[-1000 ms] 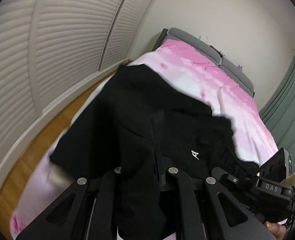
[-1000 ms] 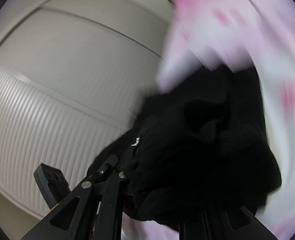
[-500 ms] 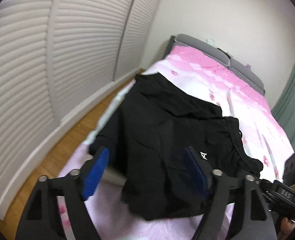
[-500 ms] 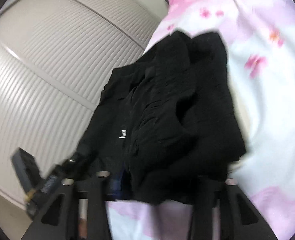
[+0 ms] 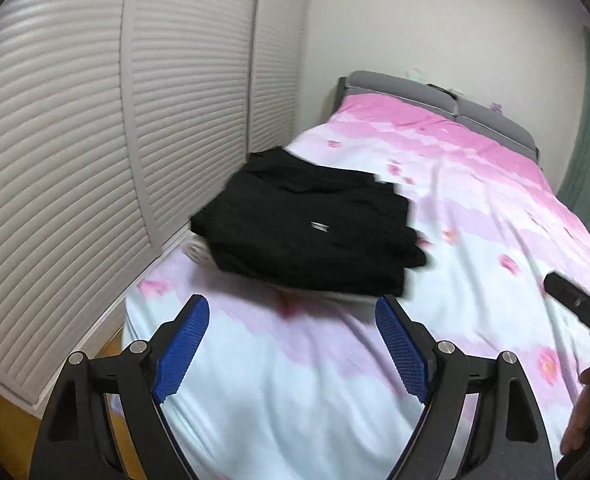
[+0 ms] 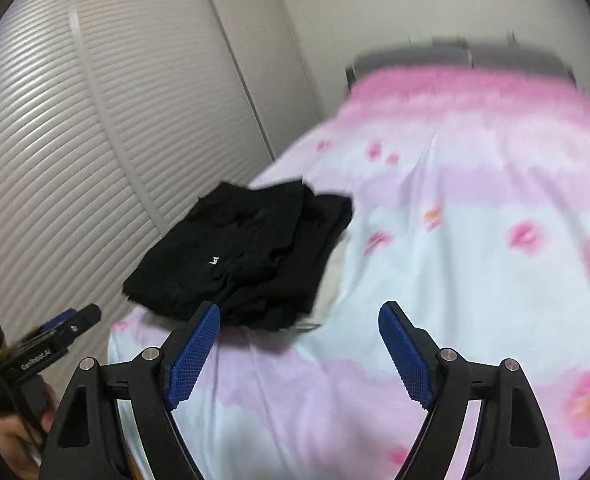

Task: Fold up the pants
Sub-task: 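Release the folded pants onto the stack and open both tools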

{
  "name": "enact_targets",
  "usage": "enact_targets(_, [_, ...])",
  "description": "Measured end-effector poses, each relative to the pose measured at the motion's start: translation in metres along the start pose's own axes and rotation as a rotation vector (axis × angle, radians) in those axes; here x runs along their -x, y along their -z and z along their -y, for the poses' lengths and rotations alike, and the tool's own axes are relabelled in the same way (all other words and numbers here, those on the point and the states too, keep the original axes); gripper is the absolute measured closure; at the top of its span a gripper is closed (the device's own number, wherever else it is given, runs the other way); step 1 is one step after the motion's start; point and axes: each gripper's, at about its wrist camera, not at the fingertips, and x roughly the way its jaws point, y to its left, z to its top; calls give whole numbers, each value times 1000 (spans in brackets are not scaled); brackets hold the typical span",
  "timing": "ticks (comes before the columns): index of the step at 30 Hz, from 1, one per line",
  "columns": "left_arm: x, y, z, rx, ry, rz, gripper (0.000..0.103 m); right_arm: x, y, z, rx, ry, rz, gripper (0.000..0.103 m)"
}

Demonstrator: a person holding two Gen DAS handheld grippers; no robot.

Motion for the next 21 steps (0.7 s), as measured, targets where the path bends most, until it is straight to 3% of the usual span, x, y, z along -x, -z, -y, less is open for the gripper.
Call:
enact_targets(8, [108, 48, 126, -85, 88, 69, 15, 171, 24, 5, 124, 100, 135, 14])
enact_targets(13, [164, 76, 212, -142, 192, 95, 13, 276, 39, 45, 133, 209, 178, 14])
enact_targets(18, [204, 100, 288, -208, 288, 118, 5, 368, 62, 105, 56, 305, 176, 12])
enact_targets(21, [218, 116, 323, -240, 334, 107, 4, 405, 73, 132, 23, 362, 178, 12])
